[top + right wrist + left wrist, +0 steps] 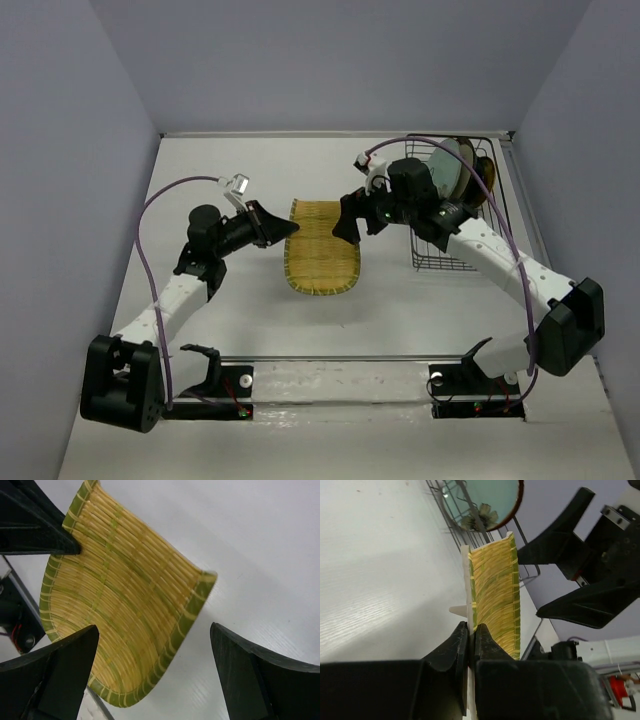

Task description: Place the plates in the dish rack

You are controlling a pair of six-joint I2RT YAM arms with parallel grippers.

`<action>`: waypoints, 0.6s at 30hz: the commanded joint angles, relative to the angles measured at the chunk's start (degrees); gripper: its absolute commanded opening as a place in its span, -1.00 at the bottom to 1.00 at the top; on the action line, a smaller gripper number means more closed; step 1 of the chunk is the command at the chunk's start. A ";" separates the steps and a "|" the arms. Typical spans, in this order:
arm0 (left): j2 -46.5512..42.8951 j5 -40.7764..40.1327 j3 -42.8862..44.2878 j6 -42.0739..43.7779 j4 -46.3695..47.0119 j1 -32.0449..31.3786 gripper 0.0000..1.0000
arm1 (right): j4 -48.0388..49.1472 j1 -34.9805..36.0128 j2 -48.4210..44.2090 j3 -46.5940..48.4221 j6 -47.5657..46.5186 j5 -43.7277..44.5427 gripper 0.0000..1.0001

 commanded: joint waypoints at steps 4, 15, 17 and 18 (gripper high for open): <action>-1.46 9.22 5.66 2.85 2.57 -3.06 -0.89 | 0.90 -1.01 -1.58 -0.48 -0.90 -9.33 0.94; -2.07 12.47 8.21 2.76 2.66 -3.50 -0.89 | 20.05 -5.23 -7.30 -14.46 10.26 -26.63 0.20; -1.81 12.99 8.48 2.58 2.75 -3.68 -0.89 | 24.86 -5.23 -7.04 -16.04 11.93 -29.79 -0.07; -1.72 13.08 8.65 2.58 2.75 -3.85 -0.89 | 26.56 -5.23 -6.95 -16.57 13.85 -30.85 -0.16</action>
